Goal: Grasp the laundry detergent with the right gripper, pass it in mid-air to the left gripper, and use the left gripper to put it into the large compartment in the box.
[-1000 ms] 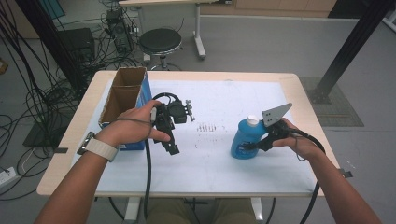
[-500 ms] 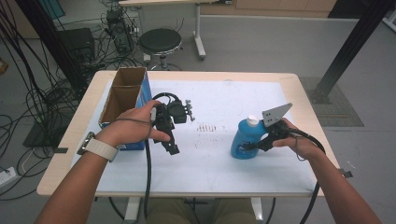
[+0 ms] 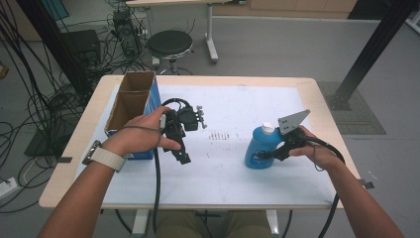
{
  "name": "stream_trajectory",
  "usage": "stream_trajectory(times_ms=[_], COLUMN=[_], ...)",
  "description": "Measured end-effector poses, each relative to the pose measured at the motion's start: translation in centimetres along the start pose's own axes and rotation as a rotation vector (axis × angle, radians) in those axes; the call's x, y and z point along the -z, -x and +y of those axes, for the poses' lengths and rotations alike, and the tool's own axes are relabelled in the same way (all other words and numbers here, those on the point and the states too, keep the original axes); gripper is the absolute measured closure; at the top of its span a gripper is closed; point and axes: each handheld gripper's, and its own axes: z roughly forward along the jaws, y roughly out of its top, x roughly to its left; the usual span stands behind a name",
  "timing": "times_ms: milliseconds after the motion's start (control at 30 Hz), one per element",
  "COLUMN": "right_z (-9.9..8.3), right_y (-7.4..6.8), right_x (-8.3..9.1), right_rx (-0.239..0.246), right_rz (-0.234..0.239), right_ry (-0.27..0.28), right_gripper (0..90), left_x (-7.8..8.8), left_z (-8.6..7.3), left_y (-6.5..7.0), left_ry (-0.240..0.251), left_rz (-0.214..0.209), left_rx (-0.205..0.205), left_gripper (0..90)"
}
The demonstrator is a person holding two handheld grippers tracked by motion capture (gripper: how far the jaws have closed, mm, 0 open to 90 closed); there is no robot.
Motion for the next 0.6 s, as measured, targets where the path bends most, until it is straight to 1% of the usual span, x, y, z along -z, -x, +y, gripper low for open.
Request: stream_trajectory(times_ms=[267,333,600], right_z=[-0.15,-0.13,-0.08], right_y=[-0.04,-0.04,-0.05], right_x=[0.0,0.0,0.01], right_rx=[-0.008,-0.006,0.001], right_rz=[-0.001,-0.001,-0.004], right_ry=[0.012,0.011,0.007], right_gripper=[42.5,42.5,42.7], left_x=[0.02,0.01,0.01], left_z=[-0.05,-0.07,-0.12], left_y=[0.0,0.02,-0.01], left_ry=[0.003,0.011,0.014], left_rz=[0.004,0.006,0.007], left_rx=[0.001,0.002,0.005], left_gripper=[13.9,13.9,13.9])
